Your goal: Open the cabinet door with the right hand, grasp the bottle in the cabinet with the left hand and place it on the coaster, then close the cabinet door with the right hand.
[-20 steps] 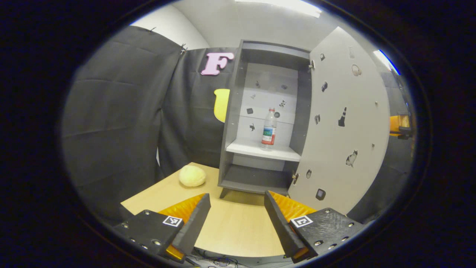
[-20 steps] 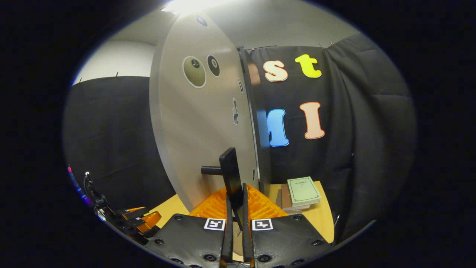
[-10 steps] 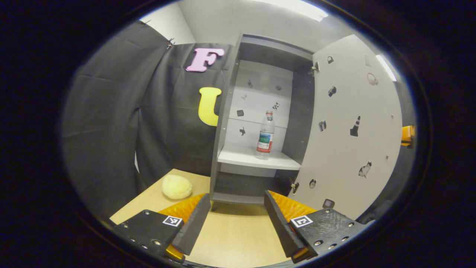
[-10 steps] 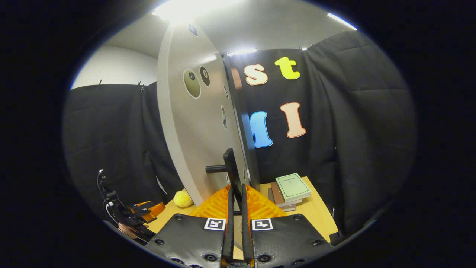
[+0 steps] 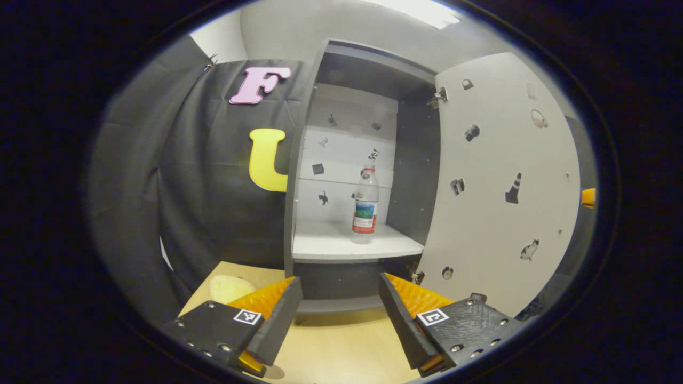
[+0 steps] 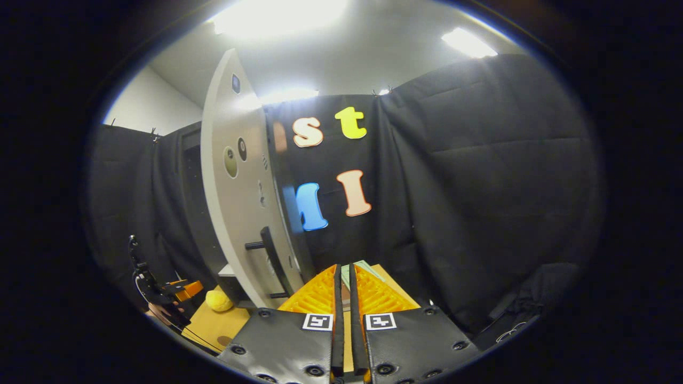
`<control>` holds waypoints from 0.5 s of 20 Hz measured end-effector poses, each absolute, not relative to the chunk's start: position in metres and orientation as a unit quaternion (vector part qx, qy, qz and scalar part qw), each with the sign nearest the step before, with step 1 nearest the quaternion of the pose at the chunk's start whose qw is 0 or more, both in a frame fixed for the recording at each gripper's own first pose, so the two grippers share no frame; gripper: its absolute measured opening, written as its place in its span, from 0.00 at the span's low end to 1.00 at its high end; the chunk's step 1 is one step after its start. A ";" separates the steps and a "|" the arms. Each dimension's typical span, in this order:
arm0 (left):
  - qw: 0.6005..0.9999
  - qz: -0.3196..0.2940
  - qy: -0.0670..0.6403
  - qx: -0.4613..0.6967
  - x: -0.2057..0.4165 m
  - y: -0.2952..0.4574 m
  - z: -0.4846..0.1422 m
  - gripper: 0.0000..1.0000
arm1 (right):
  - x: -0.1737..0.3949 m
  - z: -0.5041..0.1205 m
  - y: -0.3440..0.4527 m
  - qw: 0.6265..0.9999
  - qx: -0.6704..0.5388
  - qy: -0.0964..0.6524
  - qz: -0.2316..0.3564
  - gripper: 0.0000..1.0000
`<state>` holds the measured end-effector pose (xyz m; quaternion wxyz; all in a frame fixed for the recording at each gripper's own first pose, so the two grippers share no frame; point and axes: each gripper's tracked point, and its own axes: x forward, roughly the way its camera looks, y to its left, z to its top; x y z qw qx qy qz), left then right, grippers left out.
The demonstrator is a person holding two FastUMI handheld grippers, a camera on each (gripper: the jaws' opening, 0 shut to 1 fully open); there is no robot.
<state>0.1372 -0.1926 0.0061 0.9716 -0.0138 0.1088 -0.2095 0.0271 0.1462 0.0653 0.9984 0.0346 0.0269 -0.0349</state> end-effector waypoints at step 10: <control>0.973 -0.208 0.099 0.001 0.243 -0.237 0.057 0.89 | 0.126 0.064 0.107 0.998 0.053 0.025 -0.039 0.71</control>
